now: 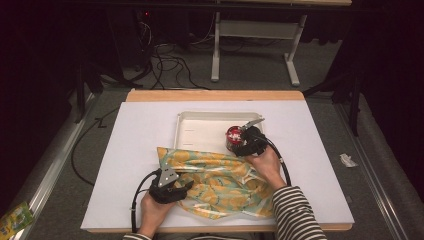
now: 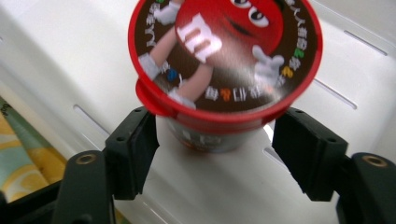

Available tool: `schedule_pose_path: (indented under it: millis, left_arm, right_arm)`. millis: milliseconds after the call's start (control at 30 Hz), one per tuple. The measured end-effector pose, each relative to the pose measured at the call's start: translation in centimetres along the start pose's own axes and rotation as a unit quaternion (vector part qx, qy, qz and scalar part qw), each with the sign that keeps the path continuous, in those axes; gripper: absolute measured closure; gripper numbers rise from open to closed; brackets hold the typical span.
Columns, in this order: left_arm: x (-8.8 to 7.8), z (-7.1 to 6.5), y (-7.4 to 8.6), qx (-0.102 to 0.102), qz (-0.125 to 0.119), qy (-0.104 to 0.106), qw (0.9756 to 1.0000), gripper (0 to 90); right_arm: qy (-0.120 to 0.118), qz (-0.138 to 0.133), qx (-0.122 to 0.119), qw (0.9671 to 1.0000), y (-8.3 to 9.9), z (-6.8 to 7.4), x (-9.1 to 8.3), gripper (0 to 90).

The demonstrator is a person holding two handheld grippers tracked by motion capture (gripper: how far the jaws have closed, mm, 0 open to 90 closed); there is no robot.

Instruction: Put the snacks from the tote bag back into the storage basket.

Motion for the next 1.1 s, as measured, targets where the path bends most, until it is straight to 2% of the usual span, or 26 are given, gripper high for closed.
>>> schedule_pose_path:
  millis: [500, 733, 1100]
  left_arm:
    - [0.0, -0.1, 0.0, 0.003, -0.002, -0.001, 1.0, 42.1]
    - [-0.1, 0.0, -0.1, 0.004, -0.002, 0.001, 1.0, 42.5]
    - [-0.1, 0.0, -0.3, -0.007, -0.009, 0.011, 0.9999, 42.9]
  right_arm:
    - [0.011, -0.007, 0.023, 0.9996, -0.2, -1.1, 1.1, 41.6]
    - [0.016, -0.006, 0.037, 0.9992, -0.1, -1.6, 1.4, 42.1]
    - [0.01, -0.027, 0.04, 0.9988, -0.4, -1.5, -0.5, 42.0]
Point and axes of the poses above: each handheld gripper's, and its own axes: x roughly forward along the jaws, y roughly out of its underside, z roughly to its left, the point moved 7 cm from there along x, roughly forward along the jaws, and after that the axes turned 9 degrees about -z, right-handed, at the moved point
